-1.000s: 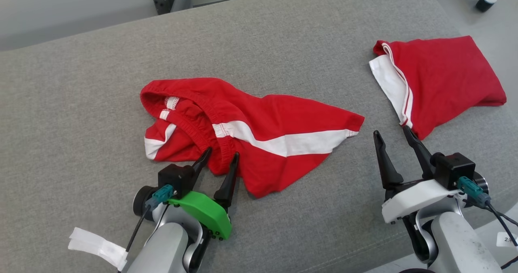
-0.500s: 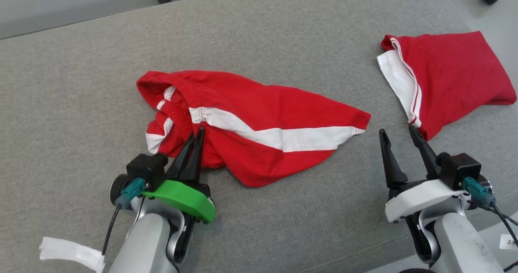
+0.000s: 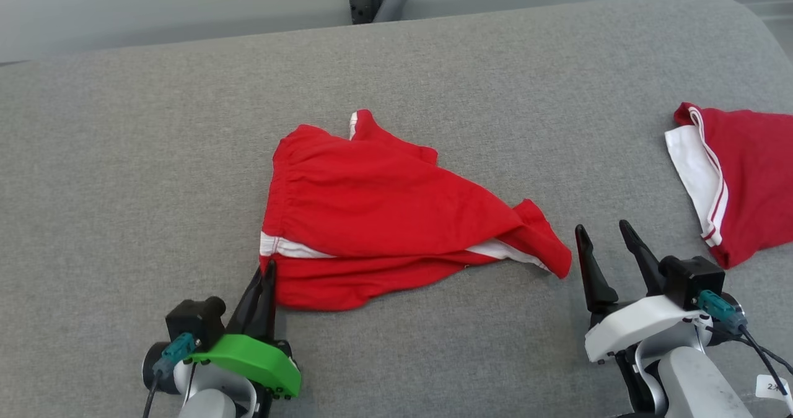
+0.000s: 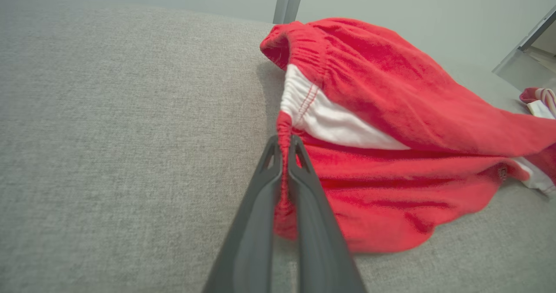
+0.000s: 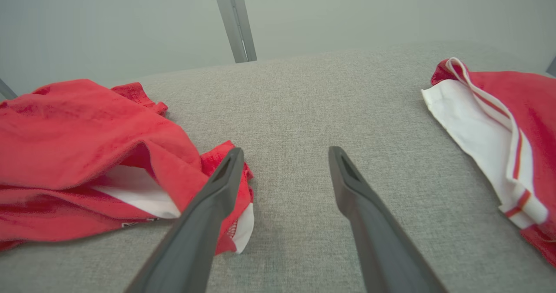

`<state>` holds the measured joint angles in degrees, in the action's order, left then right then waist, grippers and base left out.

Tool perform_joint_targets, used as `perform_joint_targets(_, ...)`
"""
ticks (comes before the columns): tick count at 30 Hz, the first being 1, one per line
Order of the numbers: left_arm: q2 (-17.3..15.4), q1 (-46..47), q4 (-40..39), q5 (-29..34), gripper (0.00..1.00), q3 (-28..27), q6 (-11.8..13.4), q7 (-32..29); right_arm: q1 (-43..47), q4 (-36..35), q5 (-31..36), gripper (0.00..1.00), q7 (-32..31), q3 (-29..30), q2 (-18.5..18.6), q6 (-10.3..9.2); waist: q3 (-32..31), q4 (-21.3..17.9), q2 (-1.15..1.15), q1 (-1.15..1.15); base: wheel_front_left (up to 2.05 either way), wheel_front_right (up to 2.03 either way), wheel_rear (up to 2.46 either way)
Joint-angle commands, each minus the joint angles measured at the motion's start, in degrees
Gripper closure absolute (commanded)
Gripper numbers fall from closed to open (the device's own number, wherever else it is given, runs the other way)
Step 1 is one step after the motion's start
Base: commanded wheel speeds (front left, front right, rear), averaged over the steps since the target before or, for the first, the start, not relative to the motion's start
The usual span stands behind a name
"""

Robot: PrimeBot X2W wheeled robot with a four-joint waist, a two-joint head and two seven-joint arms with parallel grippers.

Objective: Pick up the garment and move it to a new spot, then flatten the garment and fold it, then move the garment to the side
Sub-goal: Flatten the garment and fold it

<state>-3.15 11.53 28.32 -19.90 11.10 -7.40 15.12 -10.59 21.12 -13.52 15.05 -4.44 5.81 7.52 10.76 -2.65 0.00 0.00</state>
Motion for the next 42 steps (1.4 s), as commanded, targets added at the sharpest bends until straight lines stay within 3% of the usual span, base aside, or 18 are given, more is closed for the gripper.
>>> perform_joint_targets(1,-0.3,-1.3,1.0,-0.7,1.0,0.2,-0.1,0.0,1.1,0.5,-0.3,0.0,0.1,-0.2,0.0,-0.07,-2.5,2.7,0.0,0.0,0.0,0.0,0.0)
perform_joint_targets(2,-0.3,-1.7,1.3,-0.7,0.98,0.1,-0.1,0.0,1.2,0.6,-0.3,0.0,0.1,-0.3,0.0,-0.07,-2.7,2.8,0.0,0.0,0.0,0.0,0.0)
perform_joint_targets(3,-0.3,-2.0,1.7,-0.7,0.58,0.0,-0.1,0.0,1.2,0.7,-0.3,0.0,0.2,-0.5,0.0,-0.07,-2.9,2.8,0.0,0.0,0.0,0.0,0.0)
perform_joint_targets(4,-0.3,-2.3,2.0,-0.9,0.0,-0.2,-0.1,0.0,1.2,0.8,-0.4,0.0,0.1,-0.6,0.0,-0.07,-3.0,2.8,0.0,0.0,0.0,0.0,0.0)
perform_joint_targets(13,0.1,-4.8,0.0,1.1,0.0,-3.8,-0.1,0.0,2.4,-0.2,-0.9,0.0,0.1,-2.5,1.0,-0.07,-4.0,2.6,0.0,0.0,0.0,0.0,0.0)
perform_joint_targets(26,0.2,-8.3,-3.7,-0.4,0.0,-3.7,-0.1,0.0,4.1,-2.9,-0.2,0.0,0.2,-13.2,3.9,-0.07,-3.6,3.7,0.0,0.0,0.0,0.0,0.0)
perform_joint_targets(40,0.2,-7.1,-4.3,-1.5,0.0,-2.4,0.4,0.0,-2.6,5.1,6.1,0.0,0.1,-15.6,5.4,-0.07,-2.4,6.7,0.0,0.0,0.0,0.0,0.0)
perform_joint_targets(42,0.2,-7.0,-4.5,-1.7,0.0,-2.3,0.5,0.0,-3.3,6.1,6.4,0.04,0.1,-16.3,5.7,-0.07,-2.2,7.0,0.0,0.0,0.0,0.0,0.0)
